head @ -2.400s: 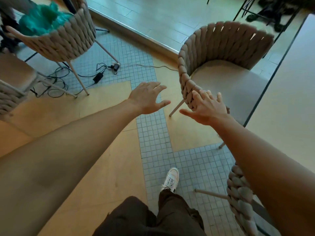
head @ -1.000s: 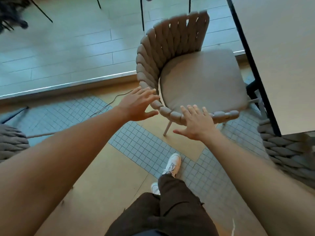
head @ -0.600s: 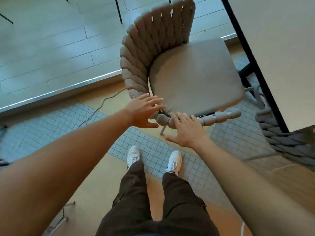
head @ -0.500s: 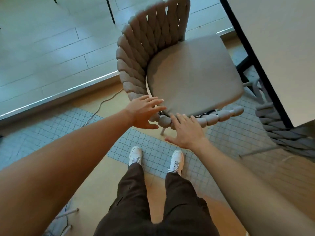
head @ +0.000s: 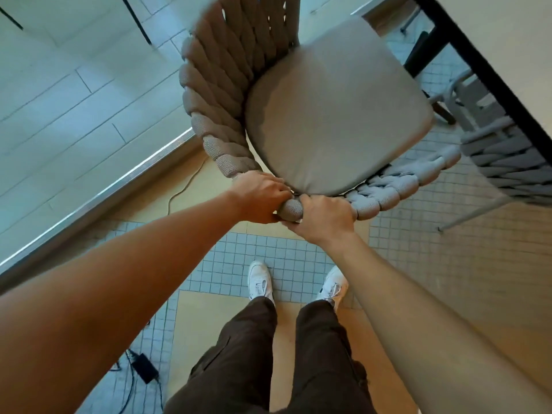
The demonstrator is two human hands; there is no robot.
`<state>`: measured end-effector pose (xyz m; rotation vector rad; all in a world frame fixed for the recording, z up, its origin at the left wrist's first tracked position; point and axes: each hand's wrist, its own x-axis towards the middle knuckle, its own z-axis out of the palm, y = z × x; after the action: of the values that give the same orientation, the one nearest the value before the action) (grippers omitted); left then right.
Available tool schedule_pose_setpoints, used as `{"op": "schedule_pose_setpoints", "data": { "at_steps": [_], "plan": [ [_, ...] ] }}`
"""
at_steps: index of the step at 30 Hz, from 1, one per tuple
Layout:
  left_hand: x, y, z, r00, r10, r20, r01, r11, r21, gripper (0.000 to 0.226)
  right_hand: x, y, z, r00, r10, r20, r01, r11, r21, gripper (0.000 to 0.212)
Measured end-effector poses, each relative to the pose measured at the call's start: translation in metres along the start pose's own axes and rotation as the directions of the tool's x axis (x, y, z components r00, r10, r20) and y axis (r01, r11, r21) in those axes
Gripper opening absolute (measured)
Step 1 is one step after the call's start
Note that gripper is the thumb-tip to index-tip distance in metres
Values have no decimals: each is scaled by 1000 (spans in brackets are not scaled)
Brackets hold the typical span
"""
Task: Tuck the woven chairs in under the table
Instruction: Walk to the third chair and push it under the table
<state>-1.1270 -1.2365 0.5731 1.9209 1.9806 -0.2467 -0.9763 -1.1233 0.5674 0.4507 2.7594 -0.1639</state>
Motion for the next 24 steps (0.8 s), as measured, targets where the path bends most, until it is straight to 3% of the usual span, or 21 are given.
{"op": "schedule_pose_setpoints", "data": {
  "at_steps": [4, 10, 16, 20, 24],
  "plan": [
    [2, -1, -4, 999, 24, 41, -24, 1000, 8, 37, 3, 5, 2, 999, -24, -24, 25, 999, 31, 49],
    [18, -4, -12, 998, 58, -14, -57, 998, 24, 33, 12, 20, -4, 1000, 5, -17, -5, 1000, 25, 51],
    [47, 2, -29, 999, 40, -8, -40, 999, 10, 37, 18, 49, -9, 997, 67, -35, -65, 996, 53, 54],
    [44, 1, -28, 988, 156, -1, -156, 988, 20, 43, 7, 50, -7, 997, 66, -51, -63, 996, 59, 49],
    [28, -40, -29, 976, 217, 21, -218, 974, 64, 56, -5, 49, -7, 997, 78, -29, -76, 996, 46, 47]
  ]
}}
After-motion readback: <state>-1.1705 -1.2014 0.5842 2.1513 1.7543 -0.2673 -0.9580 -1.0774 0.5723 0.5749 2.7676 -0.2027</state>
